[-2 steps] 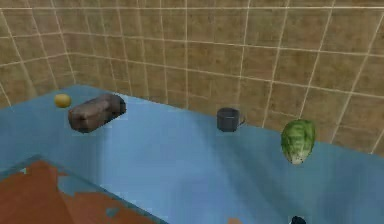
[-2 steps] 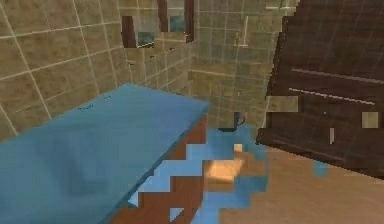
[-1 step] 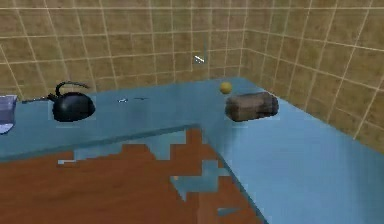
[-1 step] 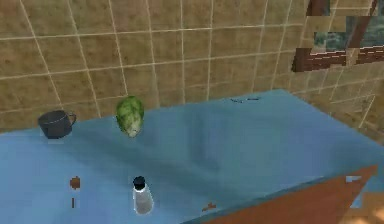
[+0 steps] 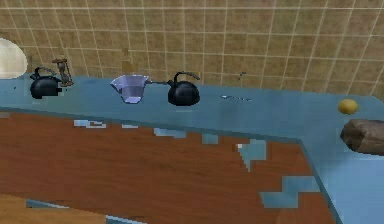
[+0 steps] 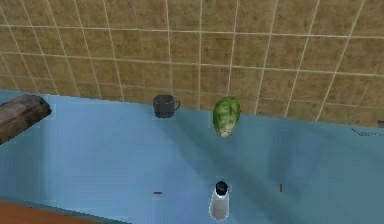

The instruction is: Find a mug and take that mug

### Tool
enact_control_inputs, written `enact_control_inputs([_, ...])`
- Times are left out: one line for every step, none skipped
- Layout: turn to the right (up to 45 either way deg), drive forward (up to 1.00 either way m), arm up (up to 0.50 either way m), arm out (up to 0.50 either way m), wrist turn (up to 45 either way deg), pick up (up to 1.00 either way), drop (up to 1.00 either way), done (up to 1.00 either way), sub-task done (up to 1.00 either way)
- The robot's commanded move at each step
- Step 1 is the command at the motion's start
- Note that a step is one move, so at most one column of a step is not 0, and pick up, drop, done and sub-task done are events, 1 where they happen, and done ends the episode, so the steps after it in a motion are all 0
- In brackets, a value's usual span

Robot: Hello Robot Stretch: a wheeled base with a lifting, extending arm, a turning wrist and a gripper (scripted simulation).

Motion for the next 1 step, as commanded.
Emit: enact_control_inputs([0.0, 0.0, 0.5, 0.0, 0.0, 0.0, 0.0, 0.0, 0.0])
